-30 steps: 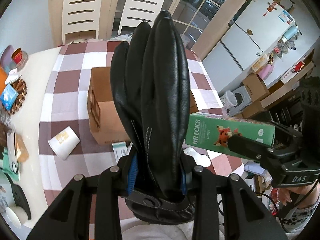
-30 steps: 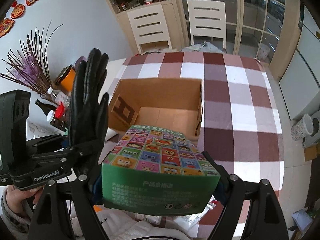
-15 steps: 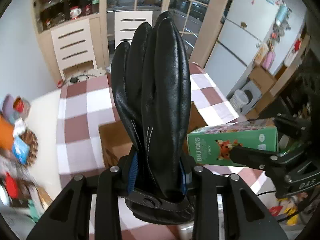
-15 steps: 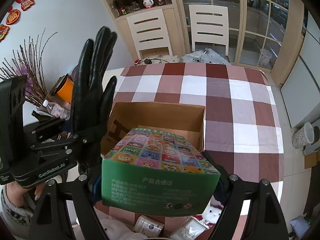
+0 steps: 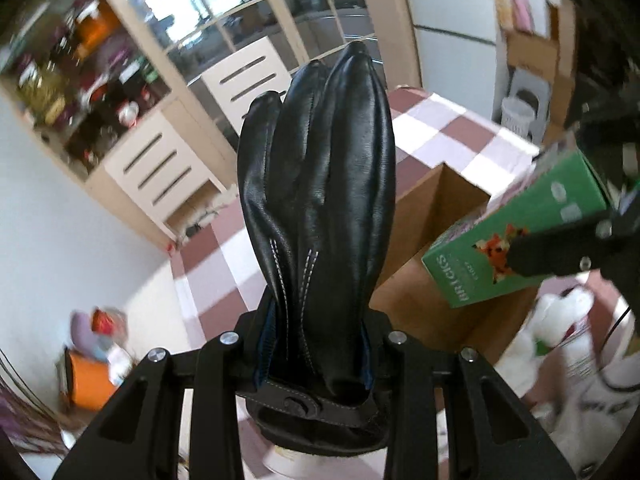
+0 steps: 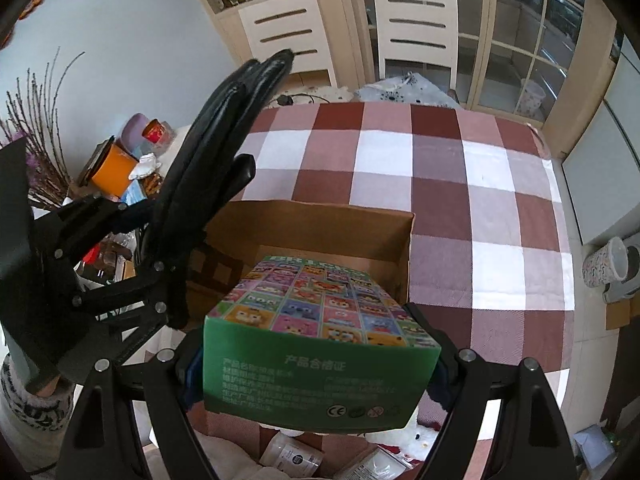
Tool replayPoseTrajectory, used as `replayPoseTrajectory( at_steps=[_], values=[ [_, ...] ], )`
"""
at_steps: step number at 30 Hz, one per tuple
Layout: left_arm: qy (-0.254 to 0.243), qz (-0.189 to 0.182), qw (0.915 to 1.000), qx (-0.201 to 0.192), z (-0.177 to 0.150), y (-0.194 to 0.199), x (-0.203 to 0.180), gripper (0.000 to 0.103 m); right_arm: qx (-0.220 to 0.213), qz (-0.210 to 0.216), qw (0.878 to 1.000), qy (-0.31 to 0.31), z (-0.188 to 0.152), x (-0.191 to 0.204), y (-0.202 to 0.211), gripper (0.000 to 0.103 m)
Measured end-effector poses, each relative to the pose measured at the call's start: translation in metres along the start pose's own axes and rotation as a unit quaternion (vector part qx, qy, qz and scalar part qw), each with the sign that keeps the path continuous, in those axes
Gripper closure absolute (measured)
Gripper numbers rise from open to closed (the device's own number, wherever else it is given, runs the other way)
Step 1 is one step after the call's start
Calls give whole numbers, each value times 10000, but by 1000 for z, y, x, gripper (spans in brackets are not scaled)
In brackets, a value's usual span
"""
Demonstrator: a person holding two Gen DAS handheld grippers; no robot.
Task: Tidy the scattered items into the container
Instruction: 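Lower green box into cardboard box and open right tool while left holds glove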
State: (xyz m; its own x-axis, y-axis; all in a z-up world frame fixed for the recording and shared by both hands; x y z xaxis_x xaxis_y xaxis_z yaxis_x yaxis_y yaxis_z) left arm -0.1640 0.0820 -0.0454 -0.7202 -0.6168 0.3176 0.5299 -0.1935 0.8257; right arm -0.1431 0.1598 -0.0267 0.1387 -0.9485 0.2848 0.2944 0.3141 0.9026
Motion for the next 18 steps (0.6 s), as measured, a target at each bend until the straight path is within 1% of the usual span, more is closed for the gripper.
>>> replayPoseTrajectory(
  at_steps=[3,7,12,18],
  values=[
    [-108,-44,9998,129,-1,-9,-8,69,110,-42,9999,0,0,-2,-8,18],
    [-191,-166,9996,134,-3,-15,-14,69,221,-83,9997,21,-1,-3,-15,18],
    [-433,-132,9989,157,-5,-21,-20,69,344,-89,9994,51,-3,-5,-23,18],
    [-553,-121,9982,219,-6,-27,-21,68,473,-83,9988,120,-5,-3,-31,18]
  ],
)
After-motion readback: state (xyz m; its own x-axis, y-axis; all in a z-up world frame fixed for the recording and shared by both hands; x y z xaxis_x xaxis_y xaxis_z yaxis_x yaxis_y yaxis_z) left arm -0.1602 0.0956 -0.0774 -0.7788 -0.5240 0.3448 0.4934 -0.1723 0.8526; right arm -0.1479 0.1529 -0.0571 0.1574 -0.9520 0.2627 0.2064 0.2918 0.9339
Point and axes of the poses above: each gripper's, at about its wrist camera, not at the fingertips, and y roughly against the way its jaws point, x to its left, z to its top, the point moved 8 cm from there along -y, roughly the way its jaws point, and after that the axes turned 7 degrees about -y, right-handed, at the moved point
